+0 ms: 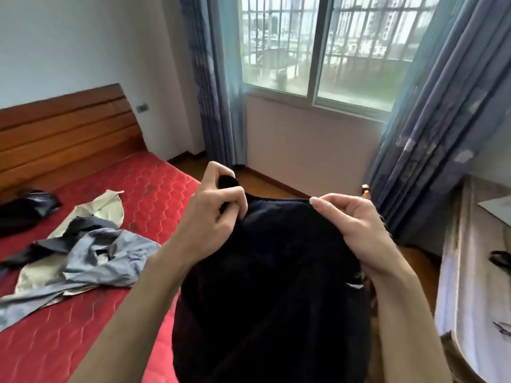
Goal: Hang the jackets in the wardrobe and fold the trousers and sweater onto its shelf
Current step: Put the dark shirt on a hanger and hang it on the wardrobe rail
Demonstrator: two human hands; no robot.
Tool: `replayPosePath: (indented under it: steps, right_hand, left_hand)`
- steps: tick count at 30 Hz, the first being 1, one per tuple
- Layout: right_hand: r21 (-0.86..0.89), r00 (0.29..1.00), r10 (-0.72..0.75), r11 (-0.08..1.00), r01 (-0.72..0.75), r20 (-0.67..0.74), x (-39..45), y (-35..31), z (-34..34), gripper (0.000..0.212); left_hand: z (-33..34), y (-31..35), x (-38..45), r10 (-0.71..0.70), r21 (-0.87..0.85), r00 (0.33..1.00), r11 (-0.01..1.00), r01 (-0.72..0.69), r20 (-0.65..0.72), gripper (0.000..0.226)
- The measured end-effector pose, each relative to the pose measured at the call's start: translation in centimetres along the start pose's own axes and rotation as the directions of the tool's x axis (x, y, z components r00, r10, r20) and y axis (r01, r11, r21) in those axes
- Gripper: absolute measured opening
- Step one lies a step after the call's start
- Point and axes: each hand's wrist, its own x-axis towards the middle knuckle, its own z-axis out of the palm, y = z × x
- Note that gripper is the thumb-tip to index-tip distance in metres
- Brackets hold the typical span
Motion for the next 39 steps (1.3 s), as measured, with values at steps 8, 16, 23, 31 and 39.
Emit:
replayPosePath:
  steps: [8, 16, 23, 31, 39]
  right_hand:
    - [-0.104, 0.974, -0.028, 0.993, 0.053, 0.227, 2.0, -1.4, 13.0, 0.028]
    - [-0.181, 0.923, -0.164, 0.954, 0.238, 0.349, 2.2, -0.8, 24.5, 0.011]
    - [-0.272, 0.832, -0.177, 0.892, 0.362, 0.526, 3.6, 2.5, 33.2, 0.015]
    - [0.009, 0.743, -0.589, 0.785, 0.619, 0.317, 1.3, 6.0, 43.1, 0.022]
    - [0.198, 0.568, -0.64, 0.735, 0.648, 0.517, -4.3, 7.7, 52.8, 0.036]
  left_hand:
    - [-11.4, -4.0, -9.7, -0.019, 0.371, 0.981, 0.927, -0.055, 0.193, 0.034]
    - [-19.7, -6.8, -15.7, 0.085, 0.648, 0.996, 0.76, -0.044, -0.032, 0.022]
    - [-22.4, -5.1, -18.0, -0.117, 0.456, 0.947, 0.854, 0.249, -0.299, 0.022]
    - [-27.7, -4.1, -19.9, -0.131, 0.575, 0.809, 0.639, 0.511, -0.573, 0.025]
    - [-32.7, -3.3, -26.5, -0.133, 0.529, 0.644, 0.457, 0.715, -0.754, 0.017]
